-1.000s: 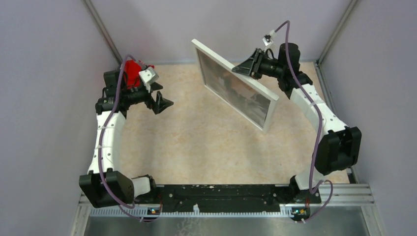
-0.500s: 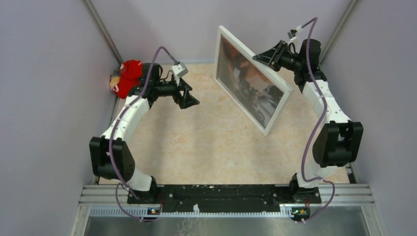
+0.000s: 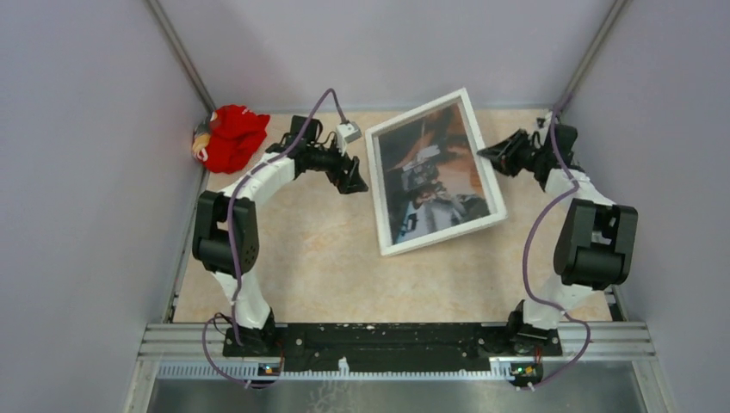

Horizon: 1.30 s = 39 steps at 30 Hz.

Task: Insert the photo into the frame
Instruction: Turn over the photo frame at the center of the board.

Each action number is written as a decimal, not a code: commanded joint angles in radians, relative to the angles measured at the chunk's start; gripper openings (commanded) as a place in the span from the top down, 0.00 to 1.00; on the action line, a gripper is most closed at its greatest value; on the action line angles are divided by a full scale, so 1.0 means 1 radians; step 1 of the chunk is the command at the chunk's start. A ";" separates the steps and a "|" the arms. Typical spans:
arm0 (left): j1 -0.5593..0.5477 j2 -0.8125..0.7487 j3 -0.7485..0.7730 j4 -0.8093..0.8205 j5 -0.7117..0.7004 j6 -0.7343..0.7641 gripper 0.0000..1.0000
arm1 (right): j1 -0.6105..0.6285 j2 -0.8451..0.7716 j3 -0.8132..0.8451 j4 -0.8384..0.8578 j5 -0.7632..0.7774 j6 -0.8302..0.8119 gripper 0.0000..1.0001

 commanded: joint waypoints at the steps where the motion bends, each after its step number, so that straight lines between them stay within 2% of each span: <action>1: -0.013 0.049 0.012 0.022 -0.053 0.073 0.02 | 0.035 -0.019 -0.148 0.051 -0.072 0.033 0.70; 4: 0.011 0.104 0.026 -0.070 -0.144 0.139 0.01 | 0.035 -0.032 -0.280 0.225 -0.091 0.109 0.71; 7: 0.085 0.139 0.038 -0.137 -0.093 0.151 0.01 | 0.038 -0.024 -0.387 0.340 -0.096 0.148 0.71; 9: 0.141 0.128 0.023 -0.140 -0.049 0.154 0.01 | 0.045 -0.007 -0.431 0.387 -0.094 0.148 0.71; 12: 0.170 0.099 -0.008 -0.152 -0.052 0.203 0.01 | 0.058 0.032 -0.478 0.455 -0.096 0.155 0.71; 16: 0.193 0.089 -0.010 -0.194 -0.034 0.219 0.01 | 0.076 0.080 -0.497 0.446 -0.080 0.093 0.67; 21: 0.194 0.055 -0.032 -0.217 -0.041 0.242 0.01 | 0.090 0.091 -0.473 0.266 0.019 -0.070 0.50; 22: 0.196 0.047 -0.037 -0.221 -0.043 0.244 0.01 | 0.090 0.091 -0.469 0.239 0.040 -0.090 0.32; 23: 0.196 0.037 -0.043 -0.219 -0.051 0.245 0.01 | 0.092 0.089 -0.467 0.216 0.065 -0.104 0.05; 24: 0.196 0.029 -0.050 -0.220 -0.055 0.246 0.01 | 0.094 0.086 -0.464 0.193 0.088 -0.115 0.02; 28: 0.208 0.007 -0.067 -0.225 -0.061 0.241 0.01 | 0.113 0.043 -0.428 0.053 0.212 -0.173 0.01; 34: 0.245 -0.012 -0.095 -0.185 -0.076 0.205 0.01 | 0.171 -0.050 -0.260 -0.313 0.622 -0.325 0.01; 37: 0.251 -0.023 -0.124 -0.157 -0.098 0.206 0.01 | 0.187 -0.078 -0.204 -0.395 0.790 -0.383 0.01; 39: 0.251 -0.028 -0.151 -0.126 -0.101 0.188 0.01 | 0.187 -0.114 -0.204 -0.378 0.841 -0.391 0.01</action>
